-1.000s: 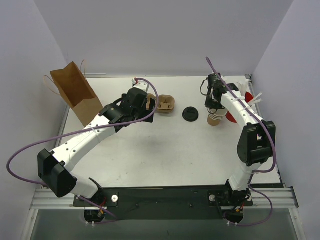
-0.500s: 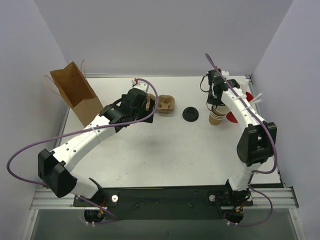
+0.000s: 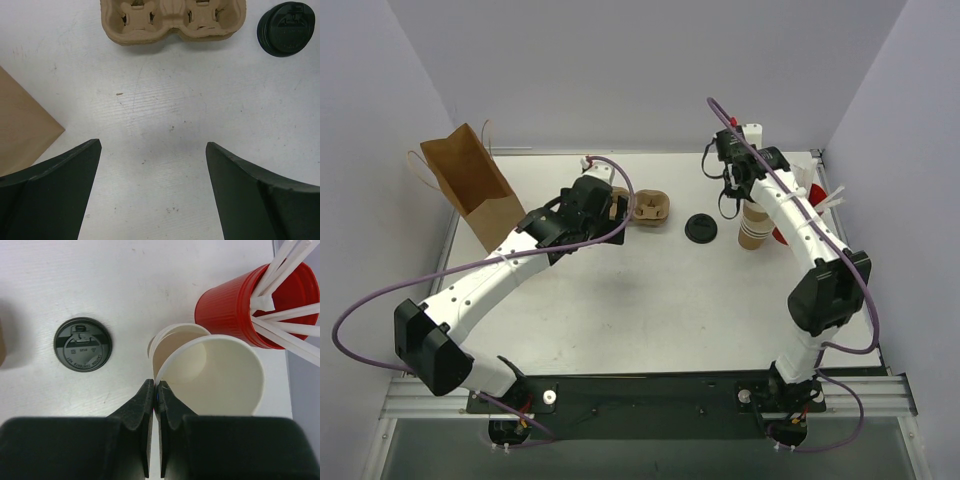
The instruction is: Pack the takeout coffee
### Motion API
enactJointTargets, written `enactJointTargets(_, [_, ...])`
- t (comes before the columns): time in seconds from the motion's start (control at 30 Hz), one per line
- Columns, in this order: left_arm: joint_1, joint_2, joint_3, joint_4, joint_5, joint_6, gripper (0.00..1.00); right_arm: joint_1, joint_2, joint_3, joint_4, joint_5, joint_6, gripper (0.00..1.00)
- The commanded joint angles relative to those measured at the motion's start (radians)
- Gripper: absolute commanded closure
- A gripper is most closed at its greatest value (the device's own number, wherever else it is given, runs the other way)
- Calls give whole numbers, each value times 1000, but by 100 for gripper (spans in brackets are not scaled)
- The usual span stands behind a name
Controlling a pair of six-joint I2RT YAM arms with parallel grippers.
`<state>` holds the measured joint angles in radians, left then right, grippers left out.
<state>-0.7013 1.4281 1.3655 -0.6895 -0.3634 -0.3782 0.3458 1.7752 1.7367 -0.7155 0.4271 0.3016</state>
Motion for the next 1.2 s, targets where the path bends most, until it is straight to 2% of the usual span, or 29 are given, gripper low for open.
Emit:
enactJointTargets(0.0, [19, -58, 17, 8, -69, -17, 3, 89, -83, 80, -108, 53, 1, 100])
enactJointTargets(0.13, [46, -84, 30, -27, -123, -56, 2, 175, -112, 64, -139, -46, 54, 100])
enactJointTargets(0.3, [83, -123, 6, -22, -154, -77, 3, 287, -114, -81, -107, -109, 136, 100])
enactJointTargets(0.57, [106, -143, -37, 1, -120, -70, 3, 475, 38, -112, -15, -88, 238, 100])
enactJointTargets(0.73, [131, -164, -62, 7, -103, -57, 3, 501, 121, -103, 24, -146, 261, 100])
enactJointTargets(1.1, [175, -227, -117, 18, -97, -53, 3, 533, 165, -105, 27, -110, 268, 100])
enactJointTargets(1.17, [180, -230, -120, 18, -91, -53, 2, 541, 162, -109, 33, -105, 269, 94])
